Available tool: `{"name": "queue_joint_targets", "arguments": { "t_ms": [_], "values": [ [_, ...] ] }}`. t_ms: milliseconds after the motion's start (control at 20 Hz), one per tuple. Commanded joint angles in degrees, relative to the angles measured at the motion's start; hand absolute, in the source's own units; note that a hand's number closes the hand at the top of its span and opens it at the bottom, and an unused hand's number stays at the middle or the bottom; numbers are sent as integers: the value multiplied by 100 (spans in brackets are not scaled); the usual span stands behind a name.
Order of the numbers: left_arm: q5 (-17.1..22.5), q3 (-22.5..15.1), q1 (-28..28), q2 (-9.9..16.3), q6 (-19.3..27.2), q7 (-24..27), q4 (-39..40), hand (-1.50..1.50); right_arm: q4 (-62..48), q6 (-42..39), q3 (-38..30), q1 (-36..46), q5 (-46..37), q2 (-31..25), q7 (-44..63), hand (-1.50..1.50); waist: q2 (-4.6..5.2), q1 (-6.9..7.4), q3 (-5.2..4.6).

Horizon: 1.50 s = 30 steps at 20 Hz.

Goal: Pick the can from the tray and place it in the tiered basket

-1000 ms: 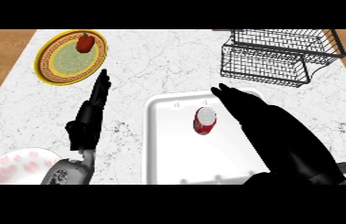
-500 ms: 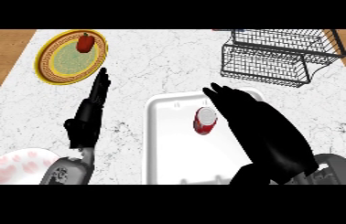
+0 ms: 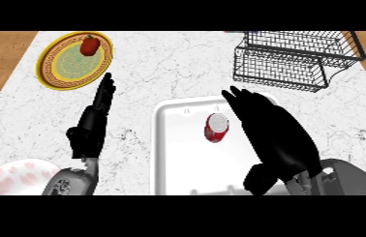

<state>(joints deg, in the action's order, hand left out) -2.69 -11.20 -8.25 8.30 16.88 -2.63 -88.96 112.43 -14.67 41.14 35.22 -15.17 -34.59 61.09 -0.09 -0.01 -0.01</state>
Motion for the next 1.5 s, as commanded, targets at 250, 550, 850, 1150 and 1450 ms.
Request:
{"name": "queue_joint_targets", "arguments": {
  "t_ms": [250, 550, 850, 1150, 1450],
  "values": [
    [-149, 50, -136, -251, -3, 151, 305, 0, -360, -294, -312, -689, -460, 372, 32, -150, 9, -6, 0],
    [-327, 46, 30, -320, -77, 124, 196, 0, -495, -675, -598, -911, -881, 898, -383, -150, 8, 4, 0],
    [-244, 210, 198, -122, -372, -433, -604, 0, -973, -803, -906, -1082, -1349, 1295, -1058, -150, 7, 29, 2],
    [-251, 458, 94, -329, -386, 289, 132, 0, -1020, -1244, -1077, -979, -1556, 1939, -703, -150, 10, 13, -1],
    [-309, 518, 111, -315, -567, 128, 5, 0, -1406, -1265, -1111, -1224, -2125, 2338, -1088, -150, 8, 14, 1]
  ]
}}
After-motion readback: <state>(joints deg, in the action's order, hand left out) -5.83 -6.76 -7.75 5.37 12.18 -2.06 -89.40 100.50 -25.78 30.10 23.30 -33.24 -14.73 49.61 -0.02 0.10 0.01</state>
